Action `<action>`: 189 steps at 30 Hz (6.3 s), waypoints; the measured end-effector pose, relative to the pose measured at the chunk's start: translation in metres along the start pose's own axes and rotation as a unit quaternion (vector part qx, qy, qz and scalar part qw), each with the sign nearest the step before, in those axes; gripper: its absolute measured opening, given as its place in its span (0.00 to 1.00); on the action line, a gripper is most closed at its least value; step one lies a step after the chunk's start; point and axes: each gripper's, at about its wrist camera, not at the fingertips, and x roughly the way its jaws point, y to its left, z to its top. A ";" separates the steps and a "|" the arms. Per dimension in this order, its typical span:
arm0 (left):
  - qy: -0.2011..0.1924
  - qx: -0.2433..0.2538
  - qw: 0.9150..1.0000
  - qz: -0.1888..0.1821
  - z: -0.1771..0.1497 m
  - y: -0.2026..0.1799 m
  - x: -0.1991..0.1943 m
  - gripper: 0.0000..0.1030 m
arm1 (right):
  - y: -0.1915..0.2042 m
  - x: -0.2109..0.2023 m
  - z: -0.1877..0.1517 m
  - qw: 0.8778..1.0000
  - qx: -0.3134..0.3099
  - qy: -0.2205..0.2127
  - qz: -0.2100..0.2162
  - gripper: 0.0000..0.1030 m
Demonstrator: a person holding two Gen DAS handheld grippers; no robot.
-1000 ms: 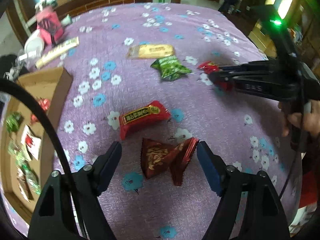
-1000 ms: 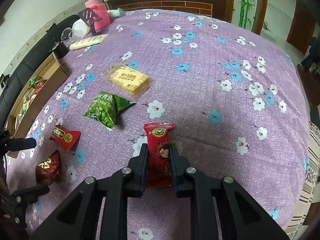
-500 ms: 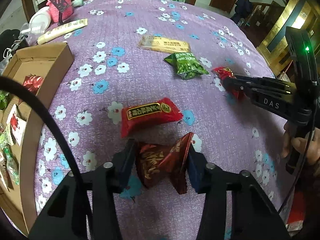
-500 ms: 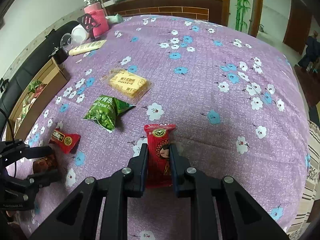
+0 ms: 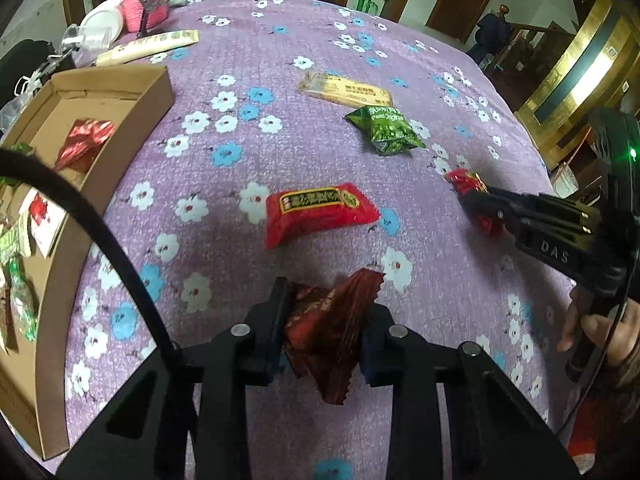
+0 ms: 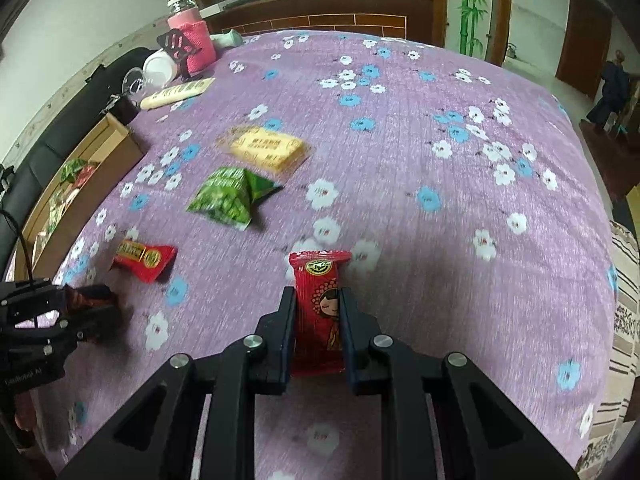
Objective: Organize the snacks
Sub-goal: 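Grasp brown triangular candy with left gripper while right gripper holds red candy, then carry the brown candy and red candy together over the cardboard box, then open both grippers over the cardboard box to drop the candies, then grasp green pea bag with right gripper while left gripper grasps red candy bar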
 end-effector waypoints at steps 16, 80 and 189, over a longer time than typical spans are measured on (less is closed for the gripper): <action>-0.025 0.029 0.999 0.019 -0.036 -0.016 -0.015 0.31 | 0.034 -0.038 -0.066 0.999 0.043 0.001 -0.017 0.19; -0.012 0.036 0.999 0.010 -0.039 0.045 -0.026 0.44 | 0.133 -0.057 -0.079 1.000 0.018 -0.002 -0.010 0.17; -0.031 0.023 0.994 0.098 0.049 0.031 -0.023 0.66 | 0.058 0.045 0.067 0.997 0.022 -0.005 -0.069 0.77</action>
